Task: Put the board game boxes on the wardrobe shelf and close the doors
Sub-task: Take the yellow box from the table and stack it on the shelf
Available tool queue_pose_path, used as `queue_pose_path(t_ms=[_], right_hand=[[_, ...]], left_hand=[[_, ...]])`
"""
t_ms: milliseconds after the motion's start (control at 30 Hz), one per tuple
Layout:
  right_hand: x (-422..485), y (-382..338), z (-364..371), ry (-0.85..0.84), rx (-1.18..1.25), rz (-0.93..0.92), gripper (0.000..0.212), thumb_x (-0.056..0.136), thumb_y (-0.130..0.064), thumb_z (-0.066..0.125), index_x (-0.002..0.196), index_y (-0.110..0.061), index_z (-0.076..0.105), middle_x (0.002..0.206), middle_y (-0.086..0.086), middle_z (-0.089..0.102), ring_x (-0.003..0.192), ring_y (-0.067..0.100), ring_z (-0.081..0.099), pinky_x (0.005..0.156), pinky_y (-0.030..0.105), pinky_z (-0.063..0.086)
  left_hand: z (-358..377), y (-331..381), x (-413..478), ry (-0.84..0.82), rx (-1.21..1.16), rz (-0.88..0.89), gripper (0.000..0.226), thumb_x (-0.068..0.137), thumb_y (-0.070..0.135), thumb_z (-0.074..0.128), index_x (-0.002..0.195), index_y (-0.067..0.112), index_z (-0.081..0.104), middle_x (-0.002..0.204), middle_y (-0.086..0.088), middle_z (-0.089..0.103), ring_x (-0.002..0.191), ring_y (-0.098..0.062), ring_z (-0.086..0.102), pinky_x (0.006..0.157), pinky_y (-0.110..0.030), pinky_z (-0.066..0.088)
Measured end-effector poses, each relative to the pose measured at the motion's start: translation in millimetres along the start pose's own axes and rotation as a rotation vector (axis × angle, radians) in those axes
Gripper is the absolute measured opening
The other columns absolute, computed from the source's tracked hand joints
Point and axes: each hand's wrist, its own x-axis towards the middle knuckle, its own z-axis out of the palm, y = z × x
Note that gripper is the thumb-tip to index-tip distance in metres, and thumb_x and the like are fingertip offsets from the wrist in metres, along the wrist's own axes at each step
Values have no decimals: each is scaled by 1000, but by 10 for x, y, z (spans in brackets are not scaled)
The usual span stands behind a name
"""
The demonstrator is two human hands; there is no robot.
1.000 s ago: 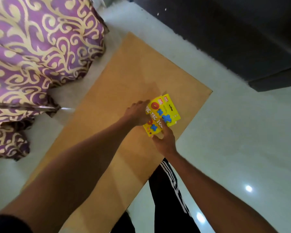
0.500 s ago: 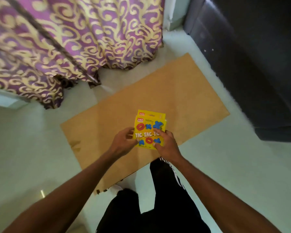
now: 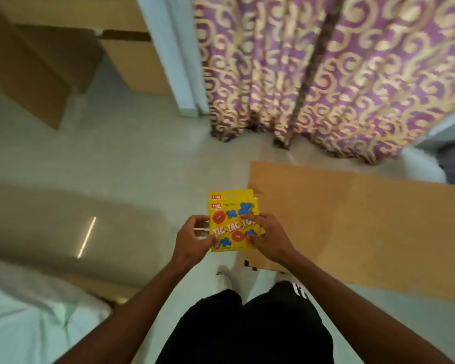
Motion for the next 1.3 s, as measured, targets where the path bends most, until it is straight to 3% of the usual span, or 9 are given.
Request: queue_pose_path(t_ms=[100,200,367,567,733,900,1100,1300], right_hand=[[346,-558,455,-111,-90,-134,55,81,-14,70,129,-38,57,120,3,46,111,21,53,91,40,53],[697,-1029,772,-180,-229,-264,54,81,-15,68,131,-34,57,115,7,52,105,18,52,90,26,44],[1361,-1879,1367,-340,-309,-432,55,80,-12,68,129,-33,58,109,6,53,102,14,49,89,26,41],[2342,-2801,2139,-457,-320,-533,58,78,-11,70,127,-38,57,113,5,51,101,10,49,90,25,43],[3107,-3533,2606,-572,-327,-552,60,78,-13,67,130,-41,55,112,1,50,103,12,54,88,34,53],[3836,-4399,3238,-666,-373,-608,62,78,-11,69,130,-41,55,113,1,52,103,12,56,91,30,51],[4576,-5310,4297,-762,-409,-649,67,76,-12,74,131,-44,53,116,-4,52,105,8,55,88,30,53],[5114,-6310,5531,-775,-425,-665,67,77,-11,75,134,-38,52,116,-1,52,106,12,55,90,35,55]], left_hand=[[-709,-193,-69,148,-85,-29,58,65,19,86,113,25,54,96,-2,68,78,-15,69,61,-20,55],[-1205,-334,-57,241,-132,-31,63,61,20,85,115,29,53,99,-2,66,82,-20,70,62,-26,57],[-1990,-559,123,477,-219,-89,61,70,13,85,121,26,55,115,0,57,82,-15,69,52,-15,52],[-2992,-807,709,629,-325,-143,62,69,3,83,115,31,54,109,-5,66,84,-21,70,60,-30,58],[-3758,-858,1215,704,-362,-192,64,68,0,82,120,28,56,107,-1,67,84,-21,70,59,-26,58],[-4591,-956,1682,812,-438,-245,64,70,1,81,125,23,56,108,0,66,87,-21,70,56,-21,56],[-5682,-1299,2118,940,-446,-256,73,74,6,81,134,32,48,106,3,61,88,-16,66,54,-15,54],[-7100,-1901,2537,927,-390,-274,72,76,8,78,135,38,51,119,-3,56,94,-17,65,55,-16,55]])
